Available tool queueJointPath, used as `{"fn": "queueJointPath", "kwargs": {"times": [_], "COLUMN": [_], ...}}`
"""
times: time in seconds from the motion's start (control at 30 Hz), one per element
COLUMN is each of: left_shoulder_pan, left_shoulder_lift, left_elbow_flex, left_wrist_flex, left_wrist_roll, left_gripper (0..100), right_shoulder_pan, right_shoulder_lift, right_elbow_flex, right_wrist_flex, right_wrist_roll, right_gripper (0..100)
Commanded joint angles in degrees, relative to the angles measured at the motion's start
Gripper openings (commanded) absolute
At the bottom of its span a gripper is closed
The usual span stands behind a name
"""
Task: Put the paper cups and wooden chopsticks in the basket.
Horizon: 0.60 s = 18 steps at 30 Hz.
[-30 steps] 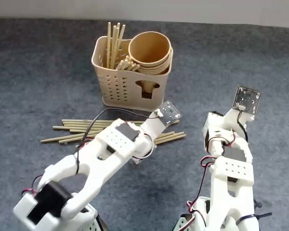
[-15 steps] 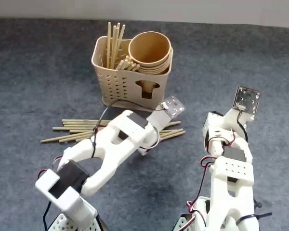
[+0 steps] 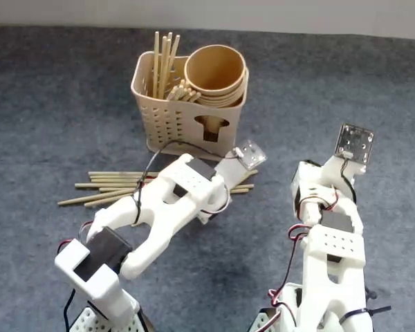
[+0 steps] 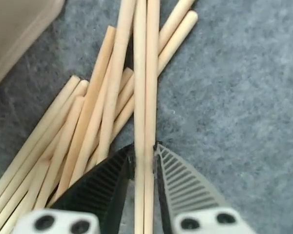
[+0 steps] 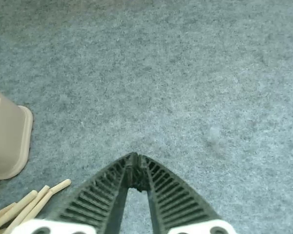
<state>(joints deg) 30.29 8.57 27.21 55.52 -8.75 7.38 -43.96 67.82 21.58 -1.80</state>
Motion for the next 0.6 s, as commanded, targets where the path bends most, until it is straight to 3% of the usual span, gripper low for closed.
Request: {"fn": "queueJointPath", "kwargs": {"times": [0.0,0.57], "left_shoulder_pan": [-0.57,-0.66], "left_shoulder_lift": [-1.71,-25.27], "left_elbow_flex": [-2.59,9.80], "left_wrist_flex": [1.76,3.34], "left_wrist_roll": [0.00,-0.18], "left_gripper": [1,1], "right_shoulder_pan": [0.48,0.48], "right_shoulder_lift": [-0.84,-0.84], "right_elbow_flex": [-0.57,-0.57], "right_wrist_flex": [-1.27,-1.27], "right_wrist_roll": [0.70,0.70], "right_gripper": [1.0,1.0]}}
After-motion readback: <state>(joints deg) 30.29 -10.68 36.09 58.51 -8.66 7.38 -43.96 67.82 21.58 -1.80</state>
